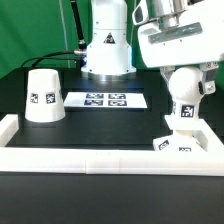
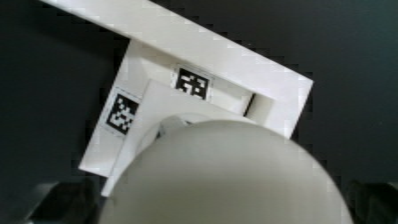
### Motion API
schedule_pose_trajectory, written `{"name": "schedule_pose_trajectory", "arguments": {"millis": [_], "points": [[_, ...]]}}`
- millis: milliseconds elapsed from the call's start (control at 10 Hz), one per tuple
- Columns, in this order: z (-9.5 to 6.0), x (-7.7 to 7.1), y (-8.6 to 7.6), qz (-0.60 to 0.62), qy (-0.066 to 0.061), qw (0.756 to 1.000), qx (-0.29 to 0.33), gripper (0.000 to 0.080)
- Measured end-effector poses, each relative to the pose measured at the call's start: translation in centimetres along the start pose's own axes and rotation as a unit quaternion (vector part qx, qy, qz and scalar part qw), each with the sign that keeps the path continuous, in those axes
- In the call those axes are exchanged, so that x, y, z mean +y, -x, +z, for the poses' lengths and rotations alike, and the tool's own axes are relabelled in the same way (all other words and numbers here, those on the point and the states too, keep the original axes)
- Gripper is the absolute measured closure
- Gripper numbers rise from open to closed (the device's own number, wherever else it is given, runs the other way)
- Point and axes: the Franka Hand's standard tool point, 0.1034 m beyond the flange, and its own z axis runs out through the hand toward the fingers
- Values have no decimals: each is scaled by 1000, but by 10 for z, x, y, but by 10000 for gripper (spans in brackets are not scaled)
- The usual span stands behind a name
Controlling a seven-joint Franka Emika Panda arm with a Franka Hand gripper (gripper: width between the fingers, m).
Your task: Assemble lamp
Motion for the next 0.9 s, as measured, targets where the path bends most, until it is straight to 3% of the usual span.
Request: {"name": "schedule_pose_trajectory", "arguments": {"millis": [200,300,400,600,900], "points": [[0,0,1,-79,5,997,2,100],[1,0,3,-168,24,985,11,100],[0,-1,3,-227,33,973,15,100],[-3,-5,4,-336,50,940,14,100],[-2,-5,3,-462,63,885,14,100]]}}
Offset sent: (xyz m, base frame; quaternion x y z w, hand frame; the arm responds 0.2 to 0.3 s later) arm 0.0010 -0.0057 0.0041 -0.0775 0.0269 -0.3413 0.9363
